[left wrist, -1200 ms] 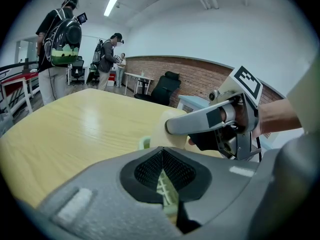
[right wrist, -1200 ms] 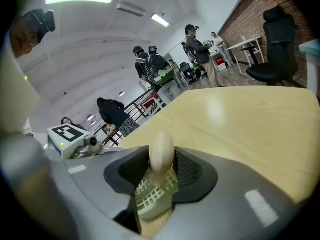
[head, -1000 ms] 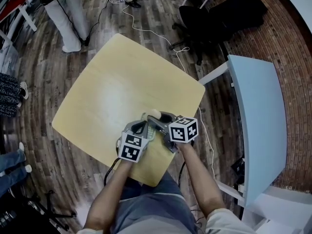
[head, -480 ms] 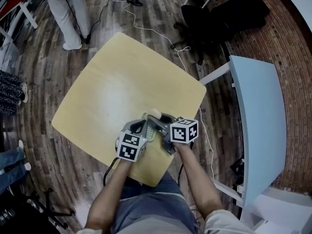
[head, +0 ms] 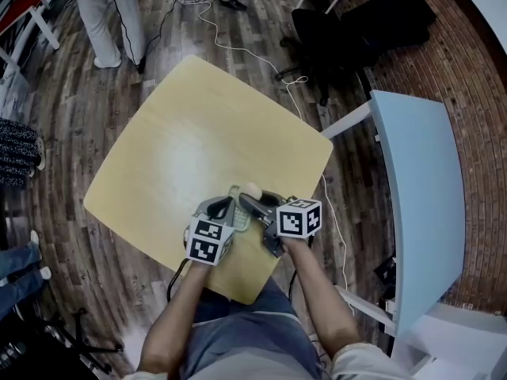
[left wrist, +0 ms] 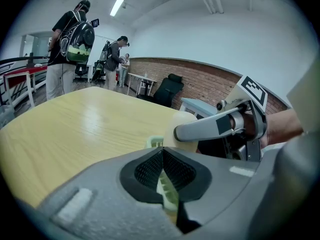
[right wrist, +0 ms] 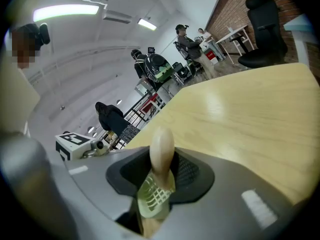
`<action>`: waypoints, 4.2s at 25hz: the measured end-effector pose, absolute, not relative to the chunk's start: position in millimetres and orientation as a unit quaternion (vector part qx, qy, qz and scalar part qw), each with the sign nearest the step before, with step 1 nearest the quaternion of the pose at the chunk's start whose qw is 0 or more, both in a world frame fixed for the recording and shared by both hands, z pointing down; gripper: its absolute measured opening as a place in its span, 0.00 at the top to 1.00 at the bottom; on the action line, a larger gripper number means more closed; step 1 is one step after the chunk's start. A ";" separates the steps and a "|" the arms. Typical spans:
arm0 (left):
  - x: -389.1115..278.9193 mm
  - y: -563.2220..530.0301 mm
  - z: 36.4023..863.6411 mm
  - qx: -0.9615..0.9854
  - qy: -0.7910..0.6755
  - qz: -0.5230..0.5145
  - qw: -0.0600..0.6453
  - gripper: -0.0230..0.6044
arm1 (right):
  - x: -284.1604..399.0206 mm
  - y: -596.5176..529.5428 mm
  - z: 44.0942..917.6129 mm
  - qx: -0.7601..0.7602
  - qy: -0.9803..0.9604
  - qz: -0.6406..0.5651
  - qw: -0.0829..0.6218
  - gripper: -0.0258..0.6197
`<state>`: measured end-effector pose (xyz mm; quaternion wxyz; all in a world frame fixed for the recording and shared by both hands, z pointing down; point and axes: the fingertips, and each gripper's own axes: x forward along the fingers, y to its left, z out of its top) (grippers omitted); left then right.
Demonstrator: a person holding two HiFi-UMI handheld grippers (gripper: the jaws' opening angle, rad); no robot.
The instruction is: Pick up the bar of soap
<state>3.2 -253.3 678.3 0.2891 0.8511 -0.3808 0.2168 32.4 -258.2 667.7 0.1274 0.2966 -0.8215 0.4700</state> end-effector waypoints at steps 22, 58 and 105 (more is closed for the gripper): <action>-18.2 -239.1 643.2 0.852 -0.400 0.174 0.291 0.96 | 17.5 -236.6 628.4 0.276 -0.841 0.451 0.110 0.78; -16.8 -229.5 532.3 0.891 -0.382 0.110 0.221 0.96 | 19.0 -222.2 514.8 0.278 -0.884 0.374 0.045 0.78; -17.7 -212.1 337.4 0.934 -0.345 -0.010 0.091 0.96 | 29.1 -192.7 338.8 0.302 -0.926 0.221 -0.049 0.78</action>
